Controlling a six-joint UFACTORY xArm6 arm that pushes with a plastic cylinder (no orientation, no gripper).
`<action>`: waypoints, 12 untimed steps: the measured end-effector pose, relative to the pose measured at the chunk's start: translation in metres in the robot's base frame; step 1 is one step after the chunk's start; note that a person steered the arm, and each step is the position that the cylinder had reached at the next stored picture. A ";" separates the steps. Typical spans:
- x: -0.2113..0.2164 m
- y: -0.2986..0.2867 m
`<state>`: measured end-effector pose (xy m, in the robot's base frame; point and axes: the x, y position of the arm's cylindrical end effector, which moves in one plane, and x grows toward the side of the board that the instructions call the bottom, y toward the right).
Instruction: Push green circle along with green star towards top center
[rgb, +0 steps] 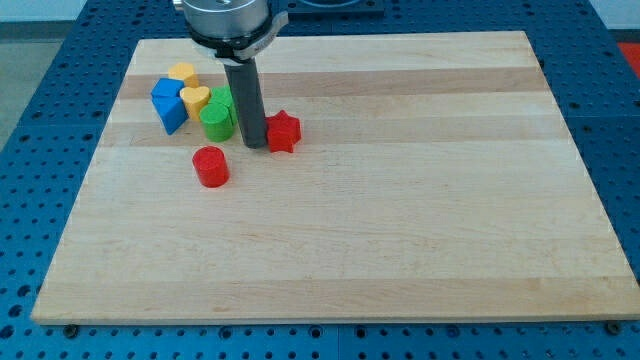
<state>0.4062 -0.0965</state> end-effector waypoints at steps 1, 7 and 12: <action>0.017 -0.015; -0.027 -0.060; -0.047 -0.074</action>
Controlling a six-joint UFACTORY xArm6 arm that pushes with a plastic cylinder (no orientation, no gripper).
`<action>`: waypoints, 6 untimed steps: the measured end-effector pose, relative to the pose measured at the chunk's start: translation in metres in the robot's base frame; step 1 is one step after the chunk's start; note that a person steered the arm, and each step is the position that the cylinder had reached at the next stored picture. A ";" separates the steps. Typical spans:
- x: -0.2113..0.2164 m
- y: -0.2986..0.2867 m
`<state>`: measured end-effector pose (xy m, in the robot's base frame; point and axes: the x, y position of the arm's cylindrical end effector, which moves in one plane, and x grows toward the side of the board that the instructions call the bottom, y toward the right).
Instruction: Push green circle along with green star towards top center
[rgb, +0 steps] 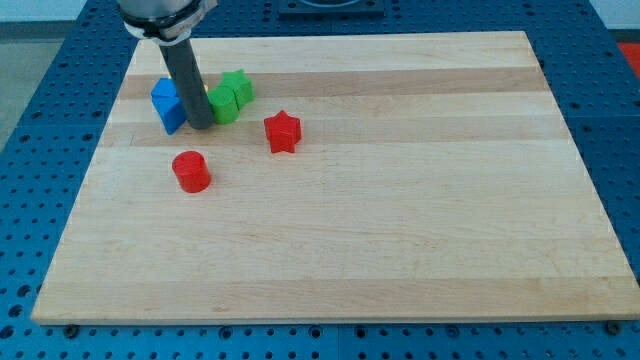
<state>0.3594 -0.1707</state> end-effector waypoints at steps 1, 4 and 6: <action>-0.017 0.015; -0.072 0.059; -0.067 0.047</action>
<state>0.2923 -0.1232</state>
